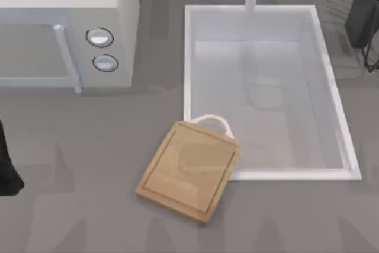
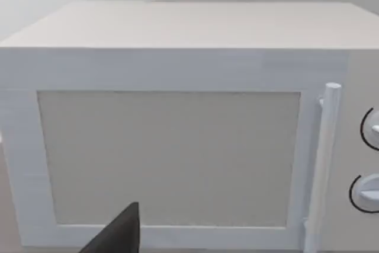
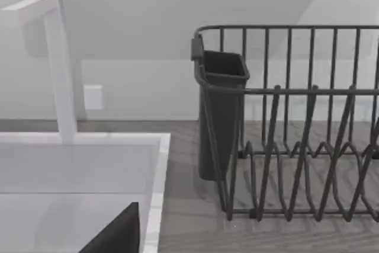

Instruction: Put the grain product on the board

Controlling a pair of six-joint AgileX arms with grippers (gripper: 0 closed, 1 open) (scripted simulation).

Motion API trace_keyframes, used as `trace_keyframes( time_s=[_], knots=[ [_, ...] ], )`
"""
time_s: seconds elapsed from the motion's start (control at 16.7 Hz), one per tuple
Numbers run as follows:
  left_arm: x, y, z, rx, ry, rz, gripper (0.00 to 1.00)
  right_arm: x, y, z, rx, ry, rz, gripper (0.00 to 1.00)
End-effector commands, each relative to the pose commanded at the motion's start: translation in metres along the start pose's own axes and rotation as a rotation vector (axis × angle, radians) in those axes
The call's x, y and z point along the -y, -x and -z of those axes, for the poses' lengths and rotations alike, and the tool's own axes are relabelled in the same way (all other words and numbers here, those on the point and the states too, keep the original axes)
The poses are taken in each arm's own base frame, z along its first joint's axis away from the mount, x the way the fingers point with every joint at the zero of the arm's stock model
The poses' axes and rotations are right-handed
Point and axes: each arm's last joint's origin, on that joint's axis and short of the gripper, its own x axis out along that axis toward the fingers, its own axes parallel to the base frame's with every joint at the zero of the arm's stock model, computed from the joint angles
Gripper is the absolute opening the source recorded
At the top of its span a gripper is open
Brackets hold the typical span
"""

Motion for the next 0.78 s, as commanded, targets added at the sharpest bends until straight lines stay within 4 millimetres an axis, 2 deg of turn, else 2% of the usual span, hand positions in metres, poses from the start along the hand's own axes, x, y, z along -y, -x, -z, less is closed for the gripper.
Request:
trace_keyframes(
  time_s=[0.18,0.42,0.6,0.78],
  knots=[
    [0.000,0.000,0.000,0.000,0.000,0.000,1.00,0.000,0.000,-0.002,-0.010,0.010,0.003,1.00],
    [0.000,0.000,0.000,0.000,0.000,0.000,1.00,0.004,-0.004,-0.022,-0.143,0.135,0.024,1.00],
    [0.000,0.000,0.000,0.000,0.000,0.000,1.00,0.008,-0.018,-0.041,-0.354,0.280,0.016,1.00],
    [0.000,0.000,0.000,0.000,0.000,0.000,1.00,0.017,-0.046,-0.051,-0.648,0.426,-0.046,1.00]
  ],
)
